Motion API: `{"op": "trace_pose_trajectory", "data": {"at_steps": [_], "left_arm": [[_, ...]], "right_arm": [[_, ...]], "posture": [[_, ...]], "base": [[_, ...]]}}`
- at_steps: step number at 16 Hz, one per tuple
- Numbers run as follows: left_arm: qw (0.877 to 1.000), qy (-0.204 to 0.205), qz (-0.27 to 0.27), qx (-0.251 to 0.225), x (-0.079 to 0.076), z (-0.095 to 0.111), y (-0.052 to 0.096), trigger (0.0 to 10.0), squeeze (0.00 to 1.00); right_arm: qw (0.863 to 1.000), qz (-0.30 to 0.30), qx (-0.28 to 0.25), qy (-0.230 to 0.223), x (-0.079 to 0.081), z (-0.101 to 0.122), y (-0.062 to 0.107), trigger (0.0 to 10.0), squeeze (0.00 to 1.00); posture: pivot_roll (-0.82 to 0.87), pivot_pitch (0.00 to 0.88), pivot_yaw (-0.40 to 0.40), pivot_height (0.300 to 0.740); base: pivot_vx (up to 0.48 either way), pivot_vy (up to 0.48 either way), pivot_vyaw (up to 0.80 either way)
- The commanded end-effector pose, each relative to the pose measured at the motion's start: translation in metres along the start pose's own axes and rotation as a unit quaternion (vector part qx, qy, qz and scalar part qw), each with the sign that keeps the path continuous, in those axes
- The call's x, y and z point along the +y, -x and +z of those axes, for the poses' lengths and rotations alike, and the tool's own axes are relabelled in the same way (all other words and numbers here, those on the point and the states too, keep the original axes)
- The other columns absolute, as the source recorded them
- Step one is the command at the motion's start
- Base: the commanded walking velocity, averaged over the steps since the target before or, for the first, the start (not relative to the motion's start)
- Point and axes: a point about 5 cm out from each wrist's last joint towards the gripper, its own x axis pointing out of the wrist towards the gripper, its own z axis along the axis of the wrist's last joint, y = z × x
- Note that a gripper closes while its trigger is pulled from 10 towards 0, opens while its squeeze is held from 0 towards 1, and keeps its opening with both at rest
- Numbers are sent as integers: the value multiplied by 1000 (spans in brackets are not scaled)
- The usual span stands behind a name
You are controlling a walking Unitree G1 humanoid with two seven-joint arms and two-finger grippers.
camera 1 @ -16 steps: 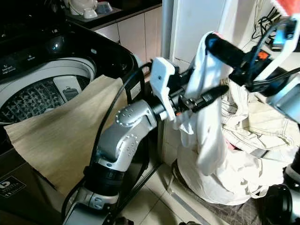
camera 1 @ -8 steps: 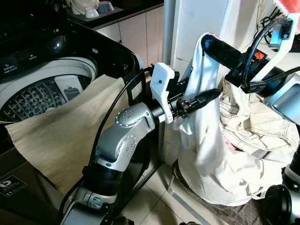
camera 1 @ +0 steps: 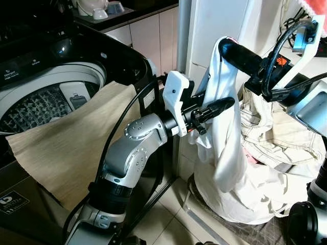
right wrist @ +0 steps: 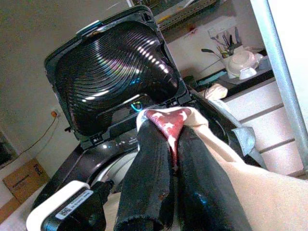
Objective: Clothes washing
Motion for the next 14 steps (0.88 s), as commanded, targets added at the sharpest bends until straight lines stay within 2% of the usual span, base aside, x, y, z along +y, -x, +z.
{"op": "trace_pose_trajectory", "data": {"at_steps": [1,6,7,8,9,12,13,14], "left_arm": [[1000,-3,-6,4,-1,1,0,0,0],[1000,-7,6,4,4,2,1,0,0],[1000,-11,15,3,6,2,2,0,0],[1000,-13,20,3,7,3,2,0,0],[999,-21,41,-1,14,5,5,0,0],[992,-67,105,-15,46,27,18,0,0],[984,-102,147,-25,68,48,27,0,0],[970,-143,193,-36,91,74,38,0,0]], "right_arm": [[1000,15,-3,7,7,2,0,0,0],[1000,17,-5,9,8,2,0,0,0],[1000,25,-4,9,10,2,0,2039,149],[1000,29,-4,9,10,1,0,2039,149],[1000,29,-7,1,9,1,1,10000,1000],[1000,8,-15,23,7,4,3,10000,1000],[999,10,-17,29,8,4,3,10000,24],[999,25,-20,36,12,5,3,10000,0]], "posture": [[-106,0,60,740],[-106,0,65,740],[-105,0,66,740],[-105,0,66,740],[-104,0,67,740],[-99,0,67,740],[-92,0,70,740],[-88,0,70,740]], "base": [[0,0,0],[0,0,0],[0,0,0],[0,0,0],[0,0,0],[0,0,0],[0,0,0],[0,0,0]]}}
